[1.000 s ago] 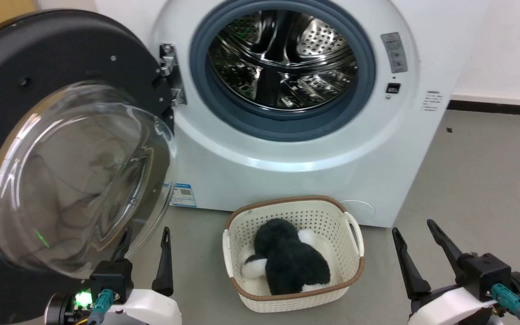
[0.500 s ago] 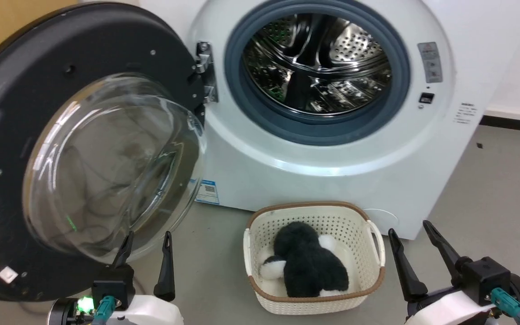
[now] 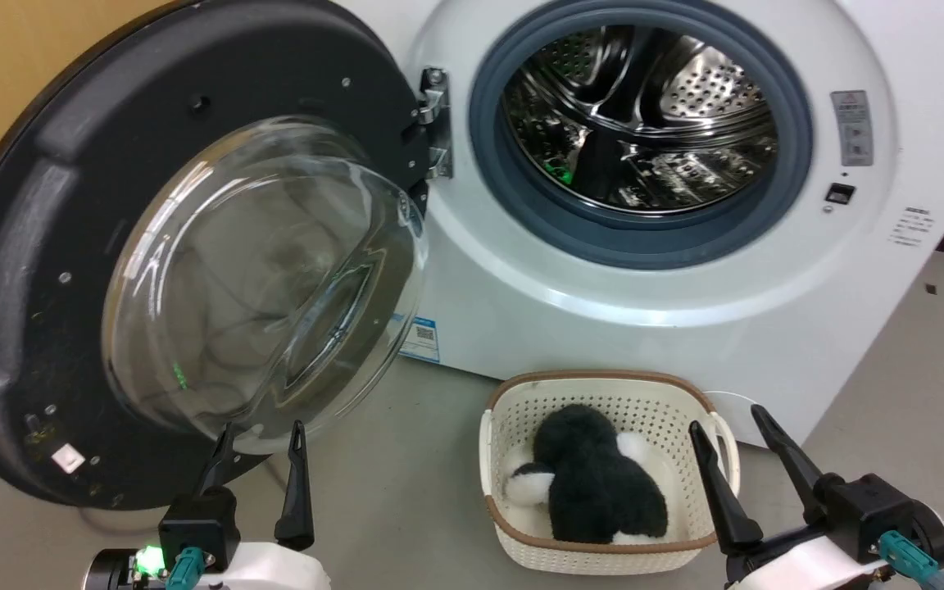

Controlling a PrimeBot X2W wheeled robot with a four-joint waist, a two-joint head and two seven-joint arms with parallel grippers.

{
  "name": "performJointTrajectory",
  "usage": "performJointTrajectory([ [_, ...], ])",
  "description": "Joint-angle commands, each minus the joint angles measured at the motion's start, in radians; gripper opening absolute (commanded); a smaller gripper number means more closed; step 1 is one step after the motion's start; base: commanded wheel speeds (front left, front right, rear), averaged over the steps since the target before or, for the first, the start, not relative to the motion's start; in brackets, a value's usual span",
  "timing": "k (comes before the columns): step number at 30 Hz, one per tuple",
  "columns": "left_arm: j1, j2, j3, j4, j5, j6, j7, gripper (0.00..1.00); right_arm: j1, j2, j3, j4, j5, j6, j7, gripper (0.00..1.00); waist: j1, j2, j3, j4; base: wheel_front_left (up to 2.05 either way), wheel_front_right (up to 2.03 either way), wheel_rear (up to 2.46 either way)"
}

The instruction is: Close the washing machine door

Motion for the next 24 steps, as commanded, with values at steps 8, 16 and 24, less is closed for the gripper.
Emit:
performJointTrajectory([
  [8,0.033,0.001,0.003,-0.024,-0.013,0.029,-0.025,1.0,-0.031,-0.02,0.041,0.023,0.029,0.0,-0.023,1.0,0.0,0.0,0.011,0.043,0.0,0.0,0.0],
  [16,0.051,0.001,0.002,-0.038,-0.019,0.044,-0.042,1.0,-0.06,-0.03,0.073,0.041,0.05,0.001,-0.04,1.0,0.0,0.0,0.019,0.081,0.0,0.0,0.0],
  [24,0.063,0.0,-0.002,-0.05,-0.024,0.062,-0.059,1.0,-0.075,-0.036,0.1,0.055,0.07,0.001,-0.057,1.0,0.0,0.0,0.024,0.118,0.0,0.0,0.0],
])
